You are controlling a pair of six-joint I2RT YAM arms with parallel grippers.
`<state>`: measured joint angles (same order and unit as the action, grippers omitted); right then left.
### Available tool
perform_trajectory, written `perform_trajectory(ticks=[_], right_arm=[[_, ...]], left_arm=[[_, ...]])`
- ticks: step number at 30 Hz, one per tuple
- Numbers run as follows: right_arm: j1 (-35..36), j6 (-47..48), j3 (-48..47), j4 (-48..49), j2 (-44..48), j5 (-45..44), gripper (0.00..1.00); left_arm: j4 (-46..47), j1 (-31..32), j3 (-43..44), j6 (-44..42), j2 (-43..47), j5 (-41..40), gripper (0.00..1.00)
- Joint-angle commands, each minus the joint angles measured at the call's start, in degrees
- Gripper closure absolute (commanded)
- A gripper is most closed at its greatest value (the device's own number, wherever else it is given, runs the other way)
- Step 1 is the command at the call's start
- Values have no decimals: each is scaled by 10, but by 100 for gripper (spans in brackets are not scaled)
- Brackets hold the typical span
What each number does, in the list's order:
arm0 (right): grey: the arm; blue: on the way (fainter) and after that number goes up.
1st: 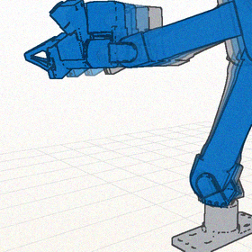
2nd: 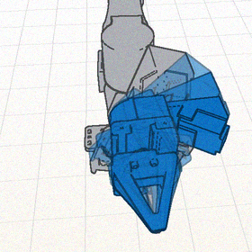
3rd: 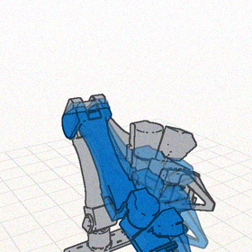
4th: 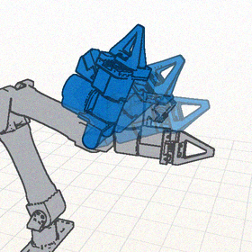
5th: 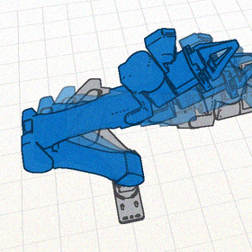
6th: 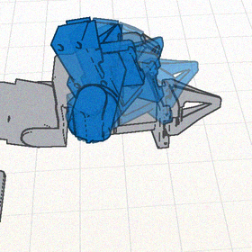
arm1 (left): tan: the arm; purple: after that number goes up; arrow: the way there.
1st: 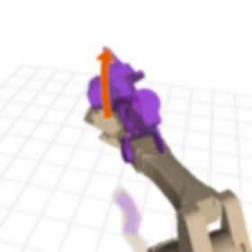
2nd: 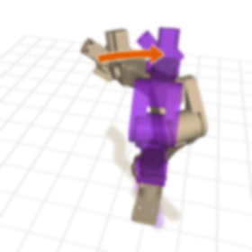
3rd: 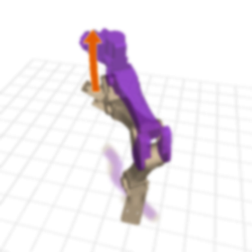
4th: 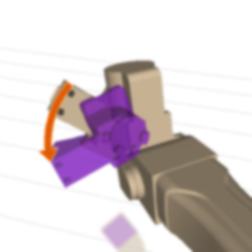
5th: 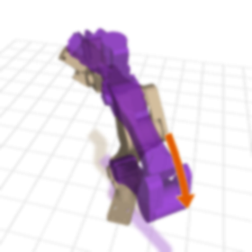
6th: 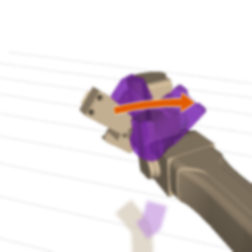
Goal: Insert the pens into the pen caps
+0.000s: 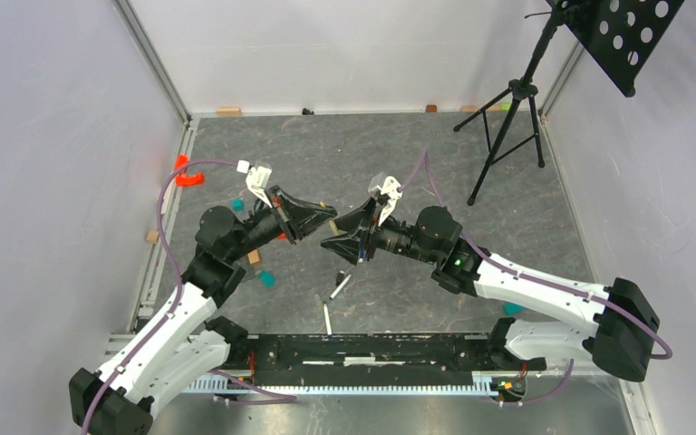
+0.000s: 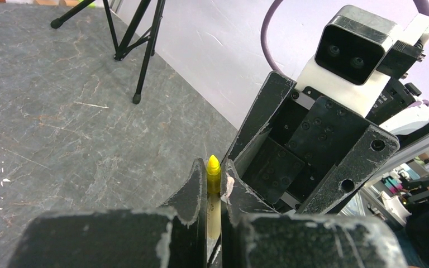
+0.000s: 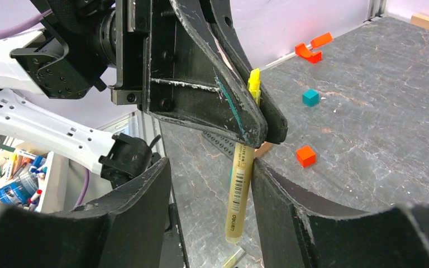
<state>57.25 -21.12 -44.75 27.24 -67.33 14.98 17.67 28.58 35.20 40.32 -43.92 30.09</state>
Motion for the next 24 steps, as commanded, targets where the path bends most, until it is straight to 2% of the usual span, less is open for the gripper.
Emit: perform_trajectory(ticks=[1,6,11,18,21,24], right_arm=[[-1,15,-14,0,-8,0,42],[-3,17,-9,-5,-17,9,49],[-8,18,-7,-2,-15,5,62],[-12,17,-13,5,-15,9,58],[-12,15,-12,7,-18,15,74],[-12,15,-7,5,-17,16,100]], left_arm=[[14,-6,-3,13,9,-4,98],[14,-10,-5,14,12,-6,98],[14,-12,-9,13,16,-9,98],[14,-13,-11,14,13,-13,98],[12,-14,-12,13,13,-16,98],[-1,-15,-11,6,14,-28,96]])
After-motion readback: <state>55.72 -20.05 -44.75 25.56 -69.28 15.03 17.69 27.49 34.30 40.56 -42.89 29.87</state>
